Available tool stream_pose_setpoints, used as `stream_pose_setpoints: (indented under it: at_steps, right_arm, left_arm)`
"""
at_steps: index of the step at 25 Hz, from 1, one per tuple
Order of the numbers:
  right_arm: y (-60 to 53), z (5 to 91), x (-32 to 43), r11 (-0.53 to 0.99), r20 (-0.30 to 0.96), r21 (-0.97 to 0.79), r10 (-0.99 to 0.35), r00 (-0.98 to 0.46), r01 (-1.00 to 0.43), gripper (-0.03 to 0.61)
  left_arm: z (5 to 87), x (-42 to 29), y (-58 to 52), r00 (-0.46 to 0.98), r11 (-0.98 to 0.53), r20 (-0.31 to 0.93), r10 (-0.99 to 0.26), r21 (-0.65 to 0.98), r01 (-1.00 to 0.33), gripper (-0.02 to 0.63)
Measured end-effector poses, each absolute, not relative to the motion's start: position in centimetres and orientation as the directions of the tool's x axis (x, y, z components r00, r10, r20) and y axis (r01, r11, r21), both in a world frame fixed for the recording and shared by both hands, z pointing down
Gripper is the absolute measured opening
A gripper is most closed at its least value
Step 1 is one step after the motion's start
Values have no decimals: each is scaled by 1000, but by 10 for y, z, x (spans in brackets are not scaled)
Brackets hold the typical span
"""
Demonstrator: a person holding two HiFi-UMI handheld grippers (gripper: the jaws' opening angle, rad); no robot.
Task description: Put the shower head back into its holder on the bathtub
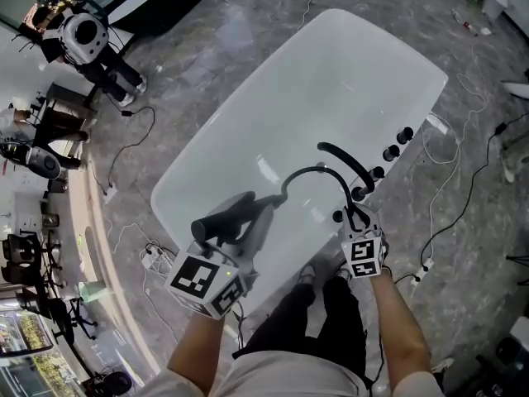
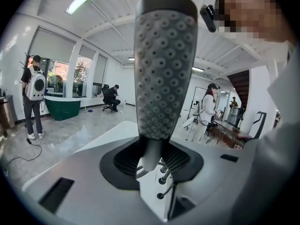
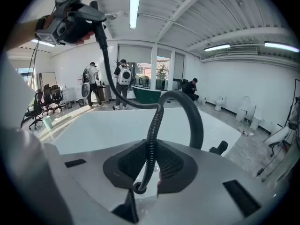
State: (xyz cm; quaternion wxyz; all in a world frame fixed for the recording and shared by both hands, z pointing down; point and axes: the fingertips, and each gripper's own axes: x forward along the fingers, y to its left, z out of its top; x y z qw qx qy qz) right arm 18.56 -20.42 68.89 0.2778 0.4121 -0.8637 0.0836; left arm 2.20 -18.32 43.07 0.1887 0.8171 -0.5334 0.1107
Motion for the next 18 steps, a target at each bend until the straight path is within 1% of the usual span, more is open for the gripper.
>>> stream_pose_setpoints:
  at_steps: [8,18]
  right_arm:
    - [-204,772,163,668,591,39,-615,-522,-743,67]
    - [-195,839,161,692,646,55,-574,-503,-720,69]
  left_arm:
    - [443,32,-196,431,-389,348,-833,187,-902,132]
    - [472,44,-206,456,-412,339,-823,195,-890,132]
